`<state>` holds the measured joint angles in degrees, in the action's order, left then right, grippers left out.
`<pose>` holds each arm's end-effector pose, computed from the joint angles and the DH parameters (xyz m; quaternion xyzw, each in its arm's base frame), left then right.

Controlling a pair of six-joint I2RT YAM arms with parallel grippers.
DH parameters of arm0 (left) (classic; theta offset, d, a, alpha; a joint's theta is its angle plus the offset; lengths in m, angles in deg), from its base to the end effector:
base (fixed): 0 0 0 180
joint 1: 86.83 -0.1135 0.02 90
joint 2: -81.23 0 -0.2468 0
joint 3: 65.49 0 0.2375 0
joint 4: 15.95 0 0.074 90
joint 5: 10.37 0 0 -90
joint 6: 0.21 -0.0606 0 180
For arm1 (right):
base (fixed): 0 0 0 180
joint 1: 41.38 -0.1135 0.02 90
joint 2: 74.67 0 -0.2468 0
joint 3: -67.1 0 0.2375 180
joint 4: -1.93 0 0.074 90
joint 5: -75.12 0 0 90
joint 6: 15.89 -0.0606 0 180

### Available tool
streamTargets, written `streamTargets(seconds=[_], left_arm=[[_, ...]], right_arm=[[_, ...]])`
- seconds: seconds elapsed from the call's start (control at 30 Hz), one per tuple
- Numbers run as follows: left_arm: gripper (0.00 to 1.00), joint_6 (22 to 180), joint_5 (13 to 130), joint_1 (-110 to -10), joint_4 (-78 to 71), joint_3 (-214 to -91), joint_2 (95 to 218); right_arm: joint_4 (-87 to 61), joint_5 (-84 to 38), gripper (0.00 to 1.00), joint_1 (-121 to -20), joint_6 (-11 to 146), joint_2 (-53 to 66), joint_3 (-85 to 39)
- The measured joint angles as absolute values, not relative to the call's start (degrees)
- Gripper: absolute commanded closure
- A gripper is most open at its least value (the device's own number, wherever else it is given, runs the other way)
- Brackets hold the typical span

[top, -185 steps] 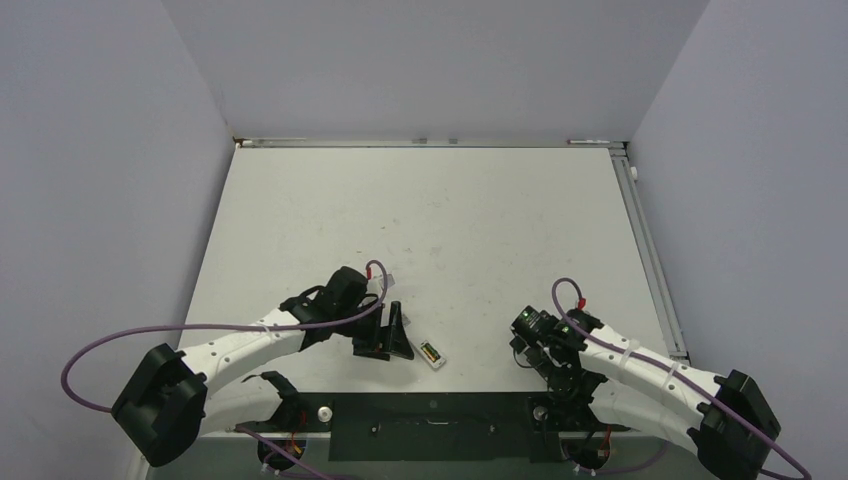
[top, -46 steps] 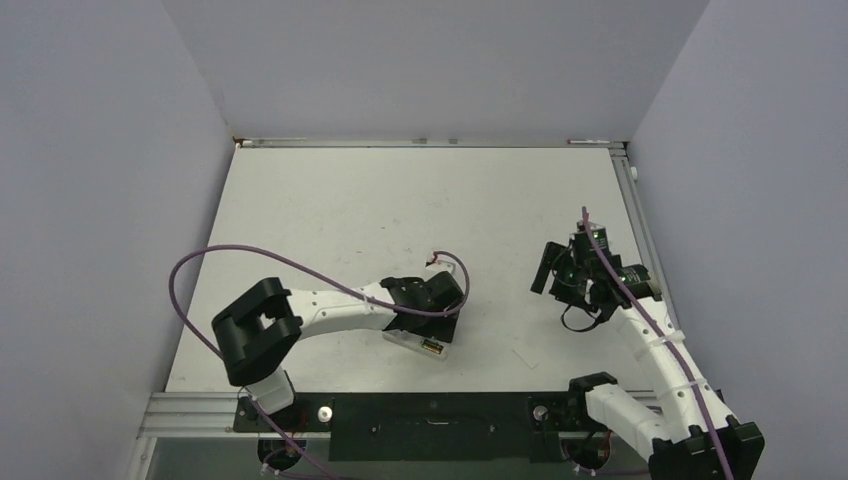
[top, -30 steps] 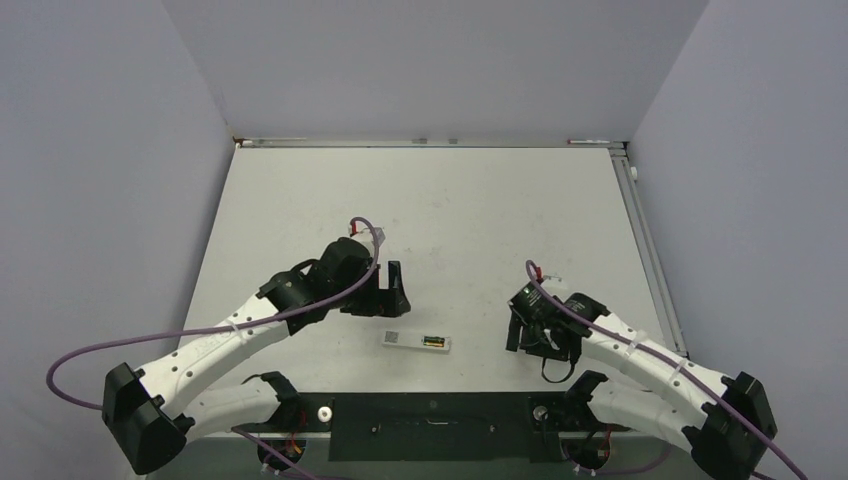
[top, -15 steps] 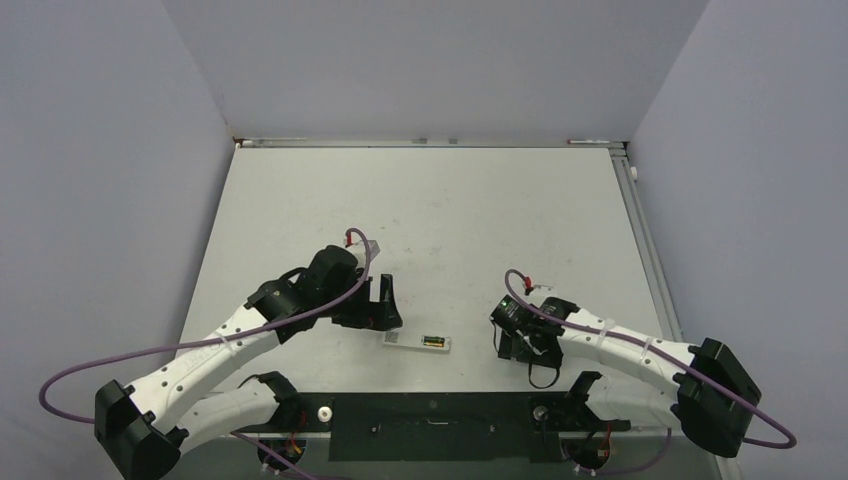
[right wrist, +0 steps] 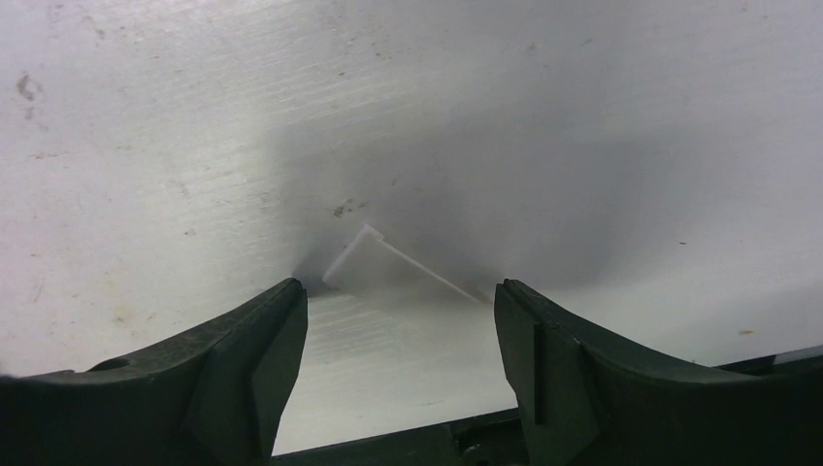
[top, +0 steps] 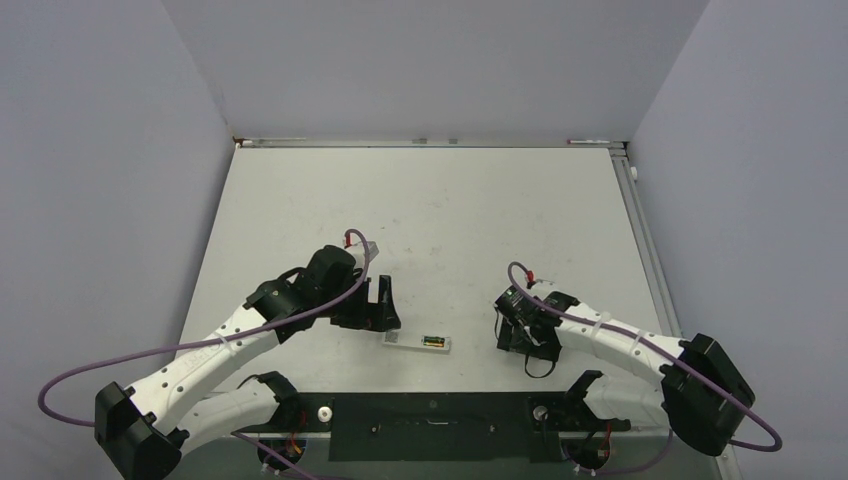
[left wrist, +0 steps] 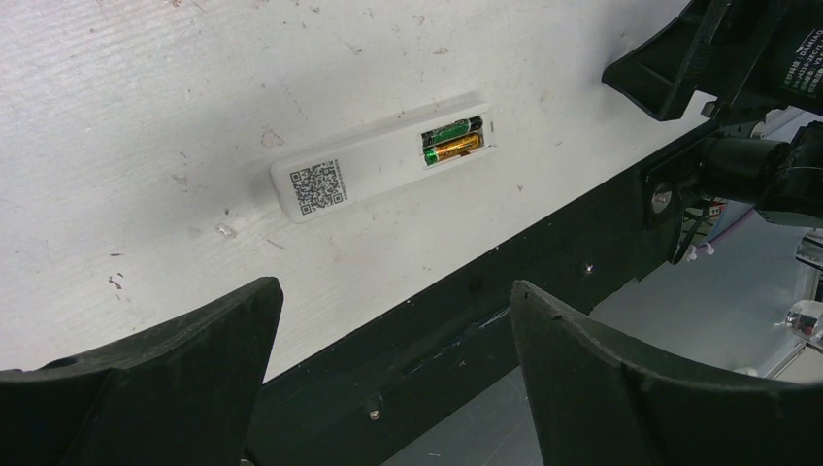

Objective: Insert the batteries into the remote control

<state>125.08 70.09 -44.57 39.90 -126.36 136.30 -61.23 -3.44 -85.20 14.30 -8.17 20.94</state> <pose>0.1419 -0.1425 0.2373 0.0853 0.9331 -0.2741 0.2165 0.1233 0.1017 0.1247 0.1438 0.9830 -0.0172 0.1131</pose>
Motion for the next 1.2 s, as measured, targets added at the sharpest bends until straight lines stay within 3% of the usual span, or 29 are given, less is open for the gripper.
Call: streamTargets(seconds=[0.63,0.87,1.2], left_arm=[[0.14,125.1,69.4,-45.1,40.0,-125.6,135.7],[0.14,125.1,69.0,-45.5,40.1,-125.4,134.0],[0.14,125.2,68.8,-45.7,40.4,-125.4,133.5]], right_arm=[[-55.6,-8.0,0.35,-96.5,11.5,-12.4,24.0],[-52.9,-10.1,0.35,-101.1,7.4,-4.4,19.1],[-50.3,-7.7,0.34,-97.2,8.4,6.7,10.6]])
